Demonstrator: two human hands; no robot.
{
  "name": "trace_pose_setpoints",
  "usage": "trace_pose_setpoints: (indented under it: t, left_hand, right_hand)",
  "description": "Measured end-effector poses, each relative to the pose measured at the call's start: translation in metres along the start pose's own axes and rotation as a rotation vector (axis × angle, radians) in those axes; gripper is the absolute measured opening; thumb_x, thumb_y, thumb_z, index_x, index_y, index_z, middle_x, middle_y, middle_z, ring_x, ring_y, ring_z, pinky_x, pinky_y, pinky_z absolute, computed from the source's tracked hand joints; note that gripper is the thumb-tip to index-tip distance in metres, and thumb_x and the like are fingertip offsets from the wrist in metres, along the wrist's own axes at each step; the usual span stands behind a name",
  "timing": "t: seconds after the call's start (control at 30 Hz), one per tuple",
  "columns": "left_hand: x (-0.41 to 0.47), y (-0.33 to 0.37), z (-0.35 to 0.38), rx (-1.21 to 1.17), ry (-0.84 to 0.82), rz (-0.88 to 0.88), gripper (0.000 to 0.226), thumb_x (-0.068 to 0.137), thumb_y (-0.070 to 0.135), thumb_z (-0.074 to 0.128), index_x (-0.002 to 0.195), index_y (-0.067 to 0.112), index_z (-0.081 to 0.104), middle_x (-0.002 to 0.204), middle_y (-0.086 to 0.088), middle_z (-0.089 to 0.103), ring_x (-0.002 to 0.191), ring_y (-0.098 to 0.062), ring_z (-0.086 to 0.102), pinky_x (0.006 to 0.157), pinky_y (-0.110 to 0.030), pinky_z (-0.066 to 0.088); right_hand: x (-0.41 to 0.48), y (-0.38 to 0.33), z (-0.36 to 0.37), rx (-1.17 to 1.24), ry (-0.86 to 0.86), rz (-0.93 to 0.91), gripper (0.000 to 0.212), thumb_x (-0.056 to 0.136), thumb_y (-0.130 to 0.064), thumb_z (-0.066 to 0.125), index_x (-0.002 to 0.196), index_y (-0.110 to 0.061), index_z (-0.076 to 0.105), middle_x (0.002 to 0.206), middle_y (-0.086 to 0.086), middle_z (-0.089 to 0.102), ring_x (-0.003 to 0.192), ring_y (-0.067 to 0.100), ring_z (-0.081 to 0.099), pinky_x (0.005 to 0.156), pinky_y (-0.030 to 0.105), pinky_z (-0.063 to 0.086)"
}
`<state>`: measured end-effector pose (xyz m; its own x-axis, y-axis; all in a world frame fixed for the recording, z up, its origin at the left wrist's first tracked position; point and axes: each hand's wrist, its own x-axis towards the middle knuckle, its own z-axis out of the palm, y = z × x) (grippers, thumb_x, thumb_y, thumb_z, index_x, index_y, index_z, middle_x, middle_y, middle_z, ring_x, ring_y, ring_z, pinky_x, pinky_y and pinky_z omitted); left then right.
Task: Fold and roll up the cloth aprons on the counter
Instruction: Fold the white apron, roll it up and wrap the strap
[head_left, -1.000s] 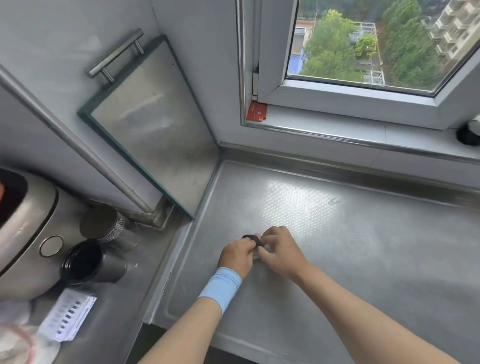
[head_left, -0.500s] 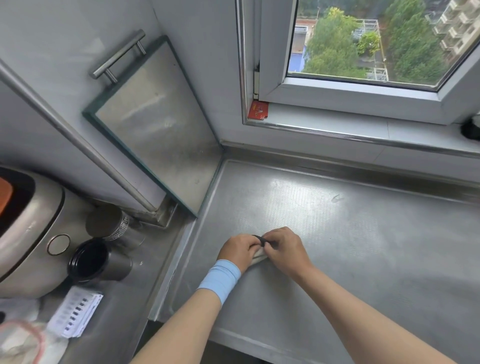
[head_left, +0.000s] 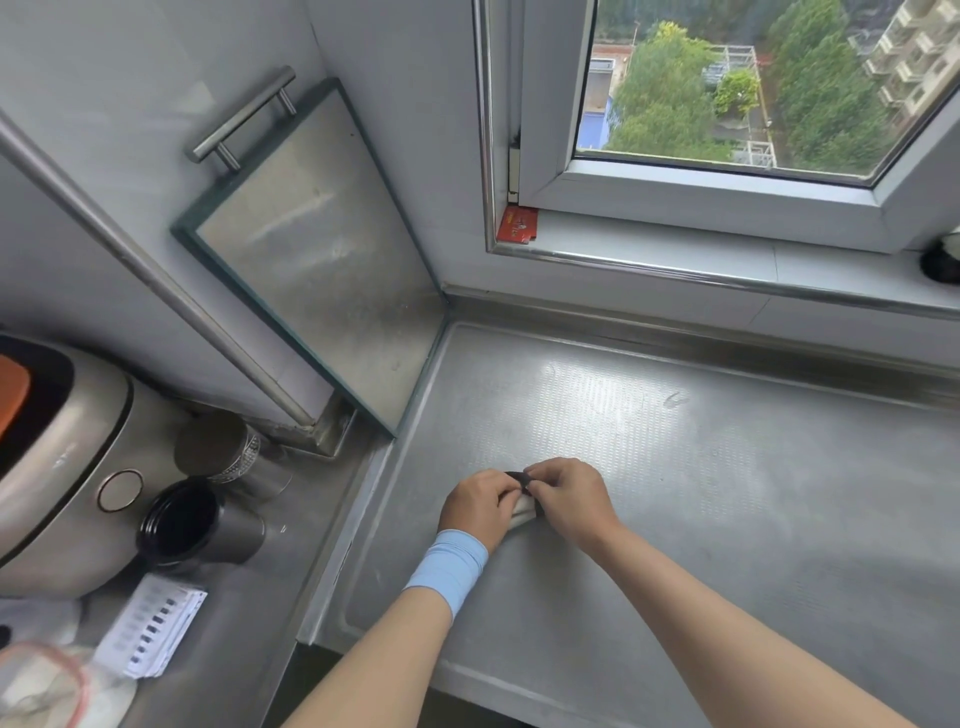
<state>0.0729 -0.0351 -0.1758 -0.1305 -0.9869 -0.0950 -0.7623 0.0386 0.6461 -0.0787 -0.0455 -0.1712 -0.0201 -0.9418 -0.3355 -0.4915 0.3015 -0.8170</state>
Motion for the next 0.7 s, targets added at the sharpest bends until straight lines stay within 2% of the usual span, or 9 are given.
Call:
trace_pose_setpoints:
  t: [0.07, 0.13, 0.2, 0.33, 0.4, 0.47, 0.57, 0.63, 0.7]
  left_hand:
    - [0.0, -0.001, 0.001, -0.017, 0.002, 0.006, 0.013, 0.088, 0.019, 0.064, 0.095, 0.017, 0.075, 0.095, 0.0, 0.072, 0.087, -0.019, 0.065, 0.082, -0.03, 0.051]
    - [0.0, -0.001, 0.002, -0.051, 0.012, -0.002, 0.015, 0.088, 0.018, 0.064, 0.097, 0.015, 0.075, 0.096, -0.001, 0.073, 0.088, -0.019, 0.065, 0.083, -0.03, 0.051]
    - [0.001, -0.002, 0.002, -0.096, -0.007, -0.044, 0.014, 0.088, 0.02, 0.066, 0.097, 0.016, 0.076, 0.097, 0.001, 0.073, 0.089, -0.017, 0.066, 0.084, -0.03, 0.051]
    - [0.007, -0.001, -0.003, -0.057, -0.081, -0.139, 0.013, 0.087, 0.029, 0.064, 0.094, 0.024, 0.075, 0.099, 0.008, 0.07, 0.092, -0.015, 0.063, 0.083, -0.028, 0.05]
    - [0.01, 0.002, -0.004, -0.017, -0.09, -0.126, 0.014, 0.088, 0.029, 0.062, 0.093, 0.022, 0.074, 0.1, 0.006, 0.068, 0.092, -0.016, 0.061, 0.082, -0.028, 0.05]
    - [0.01, 0.004, -0.002, -0.003, -0.076, -0.108, 0.015, 0.089, 0.027, 0.061, 0.092, 0.019, 0.072, 0.099, 0.003, 0.067, 0.091, -0.016, 0.061, 0.082, -0.028, 0.049]
    - [0.005, 0.001, 0.003, -0.083, 0.014, -0.109, 0.01, 0.09, 0.018, 0.059, 0.088, 0.014, 0.068, 0.093, 0.001, 0.063, 0.086, -0.016, 0.058, 0.079, -0.024, 0.046]
    - [0.001, -0.002, 0.006, -0.167, 0.086, -0.129, 0.009, 0.09, 0.011, 0.058, 0.085, 0.013, 0.065, 0.088, 0.002, 0.06, 0.081, -0.012, 0.056, 0.074, -0.011, 0.041]
    - [-0.002, -0.003, 0.01, -0.213, 0.102, -0.136, 0.01, 0.09, 0.009, 0.058, 0.082, 0.014, 0.063, 0.087, 0.003, 0.057, 0.078, -0.01, 0.055, 0.071, -0.005, 0.038]
  right_hand:
    - [0.001, 0.001, 0.002, 0.021, -0.004, 0.019, 0.015, 0.085, -0.012, 0.065, 0.086, -0.017, 0.079, 0.098, -0.013, 0.072, 0.094, 0.004, 0.065, 0.077, 0.011, 0.046]
    - [0.002, 0.001, 0.007, -0.019, -0.017, 0.001, 0.014, 0.087, -0.013, 0.065, 0.085, -0.01, 0.078, 0.107, -0.01, 0.068, 0.098, 0.006, 0.062, 0.074, 0.003, 0.039]
    - [0.004, 0.003, 0.01, -0.041, -0.014, -0.016, 0.015, 0.087, -0.012, 0.064, 0.081, -0.007, 0.078, 0.11, -0.005, 0.066, 0.099, 0.007, 0.06, 0.07, 0.0, 0.037]
    - [0.004, 0.001, 0.004, -0.013, -0.035, -0.004, 0.012, 0.086, -0.015, 0.067, 0.083, -0.013, 0.079, 0.103, -0.009, 0.068, 0.095, 0.007, 0.062, 0.072, 0.006, 0.04]
    - [0.002, 0.0, 0.003, 0.006, -0.022, 0.012, 0.012, 0.085, -0.016, 0.067, 0.083, -0.02, 0.079, 0.095, -0.014, 0.071, 0.089, 0.005, 0.065, 0.073, 0.013, 0.045]
    - [-0.001, 0.0, 0.002, -0.02, 0.028, 0.014, 0.015, 0.084, -0.015, 0.065, 0.084, -0.023, 0.077, 0.089, -0.015, 0.072, 0.086, 0.003, 0.065, 0.072, 0.013, 0.046]
    - [-0.003, 0.002, 0.003, -0.101, 0.118, -0.097, 0.024, 0.084, -0.003, 0.057, 0.094, -0.019, 0.071, 0.095, -0.01, 0.066, 0.086, 0.007, 0.061, 0.073, 0.008, 0.041]
    - [-0.005, 0.002, 0.004, -0.18, 0.075, -0.223, 0.035, 0.083, 0.004, 0.052, 0.104, -0.019, 0.069, 0.101, -0.008, 0.059, 0.088, 0.007, 0.058, 0.076, 0.01, 0.04]
    - [-0.006, 0.005, 0.005, -0.295, -0.005, -0.321, 0.035, 0.082, -0.002, 0.053, 0.104, -0.02, 0.072, 0.1, -0.009, 0.057, 0.093, 0.007, 0.054, 0.078, 0.008, 0.037]
